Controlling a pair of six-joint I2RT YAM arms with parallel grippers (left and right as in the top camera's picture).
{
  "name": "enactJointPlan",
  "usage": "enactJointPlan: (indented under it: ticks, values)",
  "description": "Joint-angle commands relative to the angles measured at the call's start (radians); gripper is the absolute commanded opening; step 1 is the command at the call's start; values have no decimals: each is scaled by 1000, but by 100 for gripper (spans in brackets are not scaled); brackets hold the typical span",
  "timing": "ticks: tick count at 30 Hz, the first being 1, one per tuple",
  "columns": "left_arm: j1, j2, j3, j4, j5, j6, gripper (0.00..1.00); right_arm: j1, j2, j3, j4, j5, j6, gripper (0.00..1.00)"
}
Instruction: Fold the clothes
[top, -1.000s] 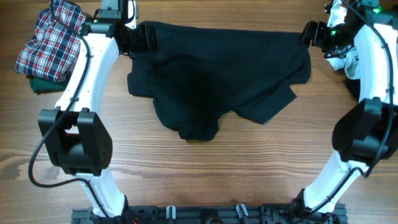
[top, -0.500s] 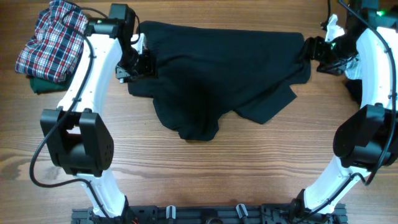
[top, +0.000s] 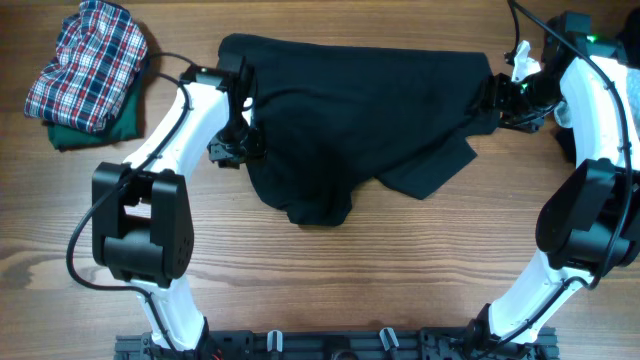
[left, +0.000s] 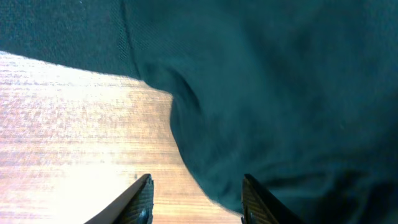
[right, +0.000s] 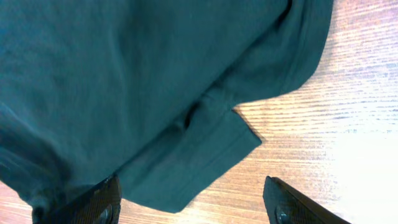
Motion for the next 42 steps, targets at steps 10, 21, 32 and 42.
enactJointPlan:
  ticks: [10,21,32,42]
  values:
    - [-2,-24,-201,283,-31,-114,40,2,-10,-3,22,-55,-8,74]
    - [2,-29,-186,362,-32,-114,4,2,-10,-3,8,-54,-8,73]
    - [10,-138,-28,331,-32,-108,4,3,-9,-22,8,-55,-7,73]
    - [80,-259,1,338,-31,-102,4,7,-9,-187,156,-100,-6,72]
